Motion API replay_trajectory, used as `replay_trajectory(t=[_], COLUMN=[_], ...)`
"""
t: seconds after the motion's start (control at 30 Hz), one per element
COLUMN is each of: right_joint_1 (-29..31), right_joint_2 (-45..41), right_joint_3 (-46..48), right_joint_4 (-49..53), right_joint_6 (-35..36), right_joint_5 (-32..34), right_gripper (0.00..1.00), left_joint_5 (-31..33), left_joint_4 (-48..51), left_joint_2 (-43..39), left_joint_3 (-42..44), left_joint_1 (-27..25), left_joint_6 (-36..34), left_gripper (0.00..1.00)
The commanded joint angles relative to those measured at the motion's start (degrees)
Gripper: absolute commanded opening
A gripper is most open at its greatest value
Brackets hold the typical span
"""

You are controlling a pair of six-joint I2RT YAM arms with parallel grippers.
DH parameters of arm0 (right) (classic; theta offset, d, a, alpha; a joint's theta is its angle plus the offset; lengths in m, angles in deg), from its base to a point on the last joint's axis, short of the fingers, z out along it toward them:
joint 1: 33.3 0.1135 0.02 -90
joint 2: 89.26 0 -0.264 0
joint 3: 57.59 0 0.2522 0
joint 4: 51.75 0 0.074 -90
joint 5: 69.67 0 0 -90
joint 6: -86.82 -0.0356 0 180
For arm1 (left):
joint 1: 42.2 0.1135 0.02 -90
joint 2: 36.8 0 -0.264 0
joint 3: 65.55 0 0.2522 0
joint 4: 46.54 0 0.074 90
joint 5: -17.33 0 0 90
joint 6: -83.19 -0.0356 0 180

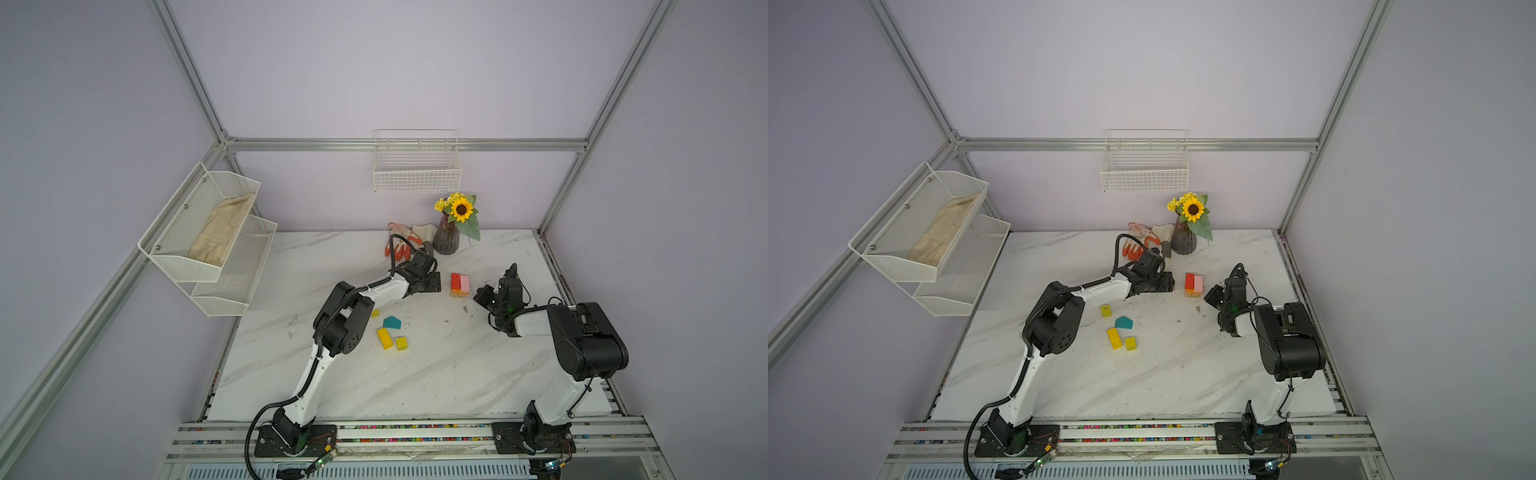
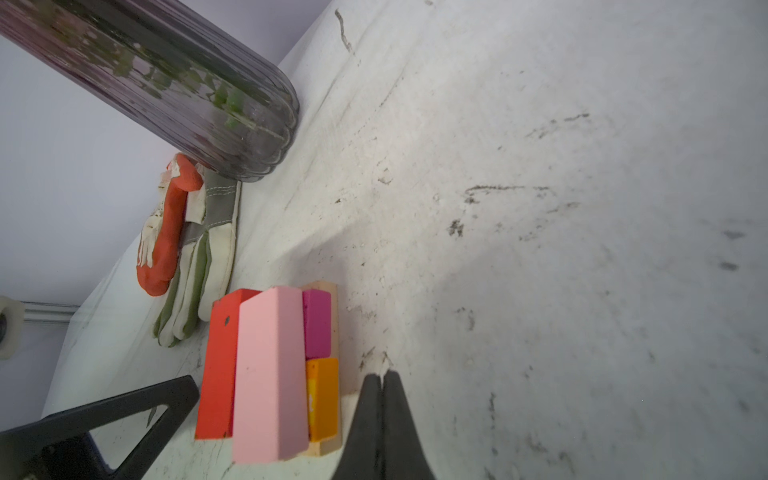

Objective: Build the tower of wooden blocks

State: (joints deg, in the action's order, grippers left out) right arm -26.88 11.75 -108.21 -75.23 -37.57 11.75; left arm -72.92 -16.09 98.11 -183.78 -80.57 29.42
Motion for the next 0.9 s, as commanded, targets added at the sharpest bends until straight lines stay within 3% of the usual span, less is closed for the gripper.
replay_trajectory(t=[0.0,0.37,0.87], right_joint_1=[0.1,0.9,1.1], right_joint_2=[0.1,2.8,5.8], right_joint_3=[-0.5,-3.3,-6.3], right_joint_4=[0.8,2.3,3.4], right_joint_6=[0.2,1.6,3.1], right_joint_5=[-1.1,-2.9,-5.5], right_gripper=[0.00,0.00,0.00], left_joint_5=[-0.1,-1.4,-2.4], left_joint_4=[5.1,8.1,8.4], left_joint_2=[1.6,5.9,6.8], left_joint_3=[-5.7,-12.7,-13.9], left_joint_1=[-0.4,-1.2,-1.4], left_joint_6=[-1.1,-1.6,-1.7], left_gripper=[0.69,0.69,0.69])
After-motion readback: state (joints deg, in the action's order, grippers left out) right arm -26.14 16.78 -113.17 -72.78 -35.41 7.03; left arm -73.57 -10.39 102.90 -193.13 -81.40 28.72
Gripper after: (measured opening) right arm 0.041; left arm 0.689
